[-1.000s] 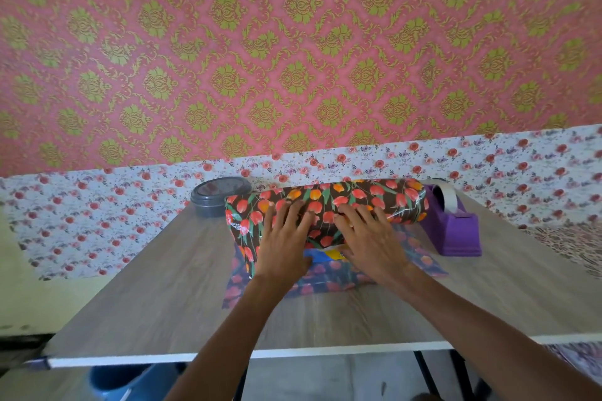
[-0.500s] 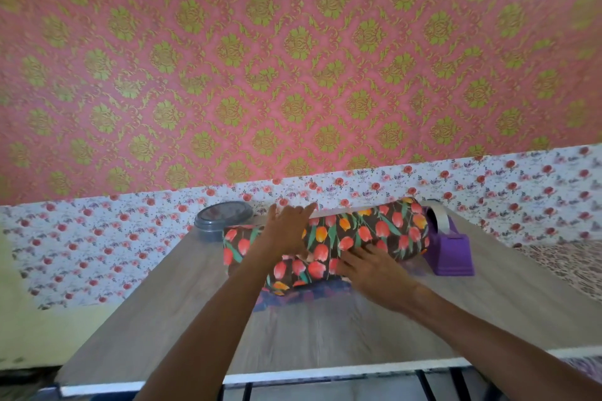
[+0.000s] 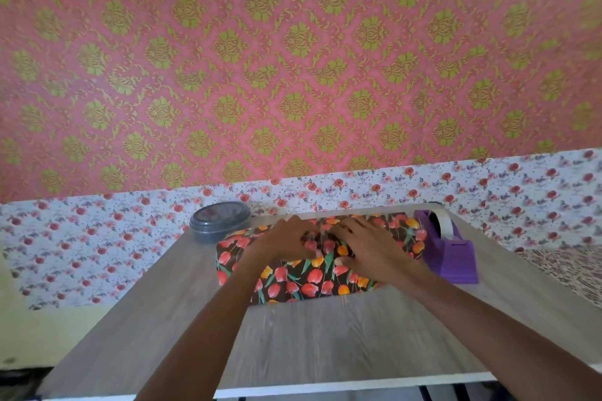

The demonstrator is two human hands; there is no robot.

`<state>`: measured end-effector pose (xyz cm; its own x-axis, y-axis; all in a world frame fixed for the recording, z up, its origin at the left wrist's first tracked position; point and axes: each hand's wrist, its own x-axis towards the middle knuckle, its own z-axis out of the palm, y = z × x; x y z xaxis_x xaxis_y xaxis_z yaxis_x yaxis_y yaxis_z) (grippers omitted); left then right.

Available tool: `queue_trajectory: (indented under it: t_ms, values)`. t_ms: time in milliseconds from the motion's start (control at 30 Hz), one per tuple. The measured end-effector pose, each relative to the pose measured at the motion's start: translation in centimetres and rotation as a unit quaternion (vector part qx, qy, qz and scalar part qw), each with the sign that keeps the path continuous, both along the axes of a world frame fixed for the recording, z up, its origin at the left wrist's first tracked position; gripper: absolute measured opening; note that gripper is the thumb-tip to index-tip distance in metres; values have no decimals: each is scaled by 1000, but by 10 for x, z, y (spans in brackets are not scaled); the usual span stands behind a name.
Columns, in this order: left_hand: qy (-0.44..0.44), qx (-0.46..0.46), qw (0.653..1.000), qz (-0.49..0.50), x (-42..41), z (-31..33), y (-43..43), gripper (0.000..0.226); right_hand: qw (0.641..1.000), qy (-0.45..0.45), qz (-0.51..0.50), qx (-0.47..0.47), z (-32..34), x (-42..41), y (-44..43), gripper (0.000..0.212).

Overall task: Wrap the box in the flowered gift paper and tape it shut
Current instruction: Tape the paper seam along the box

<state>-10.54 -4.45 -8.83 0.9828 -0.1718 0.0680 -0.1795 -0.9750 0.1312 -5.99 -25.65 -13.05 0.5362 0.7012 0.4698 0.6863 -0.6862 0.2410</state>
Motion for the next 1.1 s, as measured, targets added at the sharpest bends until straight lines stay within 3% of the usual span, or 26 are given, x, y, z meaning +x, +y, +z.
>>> queue_trajectory:
  t_ms: [67,200,367,600,700,833,933,1100]
  values:
    - [-2,-22,1000,14,7,8,2,31,1000,-29,12,-4,-5,3,-3,66]
    - [-86,-5,992,91,18,-2,0,42,994,-95,24,46,-25,0,-8,73]
    - [-19,6,993,113,19,-2,-10,50,989,-126,47,63,-26,-12,-13,67]
    - [-68,5,998,13,-24,26,-13,51,986,-74,121,92,3,-42,-27,56]
    - [-67,36,997,-8,-49,27,-21,60,991,-28,70,113,23,-43,-30,70]
    - [-79,44,996,12,-62,27,-28,72,997,76,-16,13,40,-44,-29,80]
    - [-6,68,997,18,-65,31,-31,83,987,160,3,8,44,-48,-31,80]
    - [184,13,983,-1,-58,41,-27,93,983,165,-8,-81,48,-52,-30,95]
